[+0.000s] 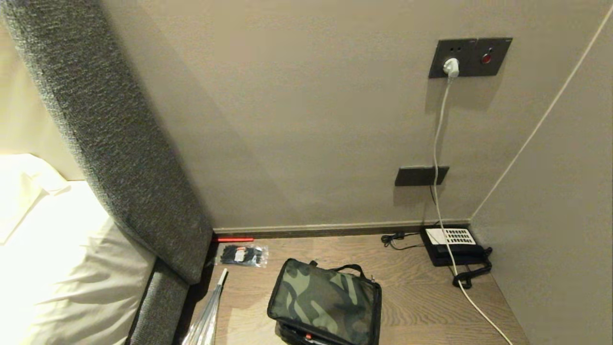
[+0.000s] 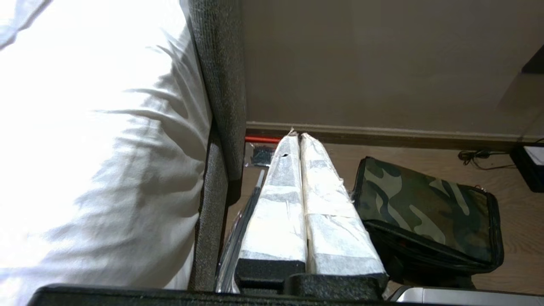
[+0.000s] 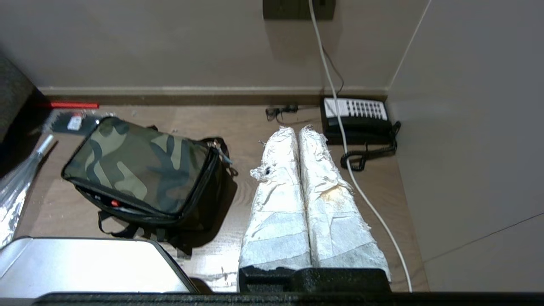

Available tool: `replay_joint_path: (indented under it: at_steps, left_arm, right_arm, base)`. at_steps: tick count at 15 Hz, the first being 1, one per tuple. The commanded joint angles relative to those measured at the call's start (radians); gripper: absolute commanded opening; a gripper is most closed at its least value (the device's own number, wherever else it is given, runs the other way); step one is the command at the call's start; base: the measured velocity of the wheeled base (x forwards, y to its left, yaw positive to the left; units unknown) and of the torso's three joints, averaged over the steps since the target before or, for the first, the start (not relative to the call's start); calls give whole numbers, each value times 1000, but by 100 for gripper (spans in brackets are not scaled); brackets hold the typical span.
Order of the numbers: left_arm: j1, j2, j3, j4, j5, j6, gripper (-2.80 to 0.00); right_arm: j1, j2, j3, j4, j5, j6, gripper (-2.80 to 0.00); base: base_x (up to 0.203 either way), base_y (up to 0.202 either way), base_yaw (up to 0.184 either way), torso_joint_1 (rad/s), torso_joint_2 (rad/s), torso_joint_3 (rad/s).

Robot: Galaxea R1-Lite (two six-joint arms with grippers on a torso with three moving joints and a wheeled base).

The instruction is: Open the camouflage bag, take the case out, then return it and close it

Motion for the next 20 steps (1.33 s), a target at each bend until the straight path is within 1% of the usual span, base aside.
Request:
replay_joint_path:
  at_steps: [1, 18, 20]
  left_arm:
    - [0, 0, 3, -1, 0, -1, -280]
    - [0, 0, 3, -1, 0, 2, -280]
    - [0, 0, 3, -1, 0, 4, -280]
  right_arm:
    - [0, -4, 0, 1, 0, -1, -280]
    - [0, -4, 0, 1, 0, 1, -280]
    - [0, -4, 0, 1, 2, -2, -280]
  base:
    - [0, 0, 0, 2, 6, 193]
    - [0, 0, 0, 2, 3, 201]
    - [0, 0, 0, 6, -4, 104]
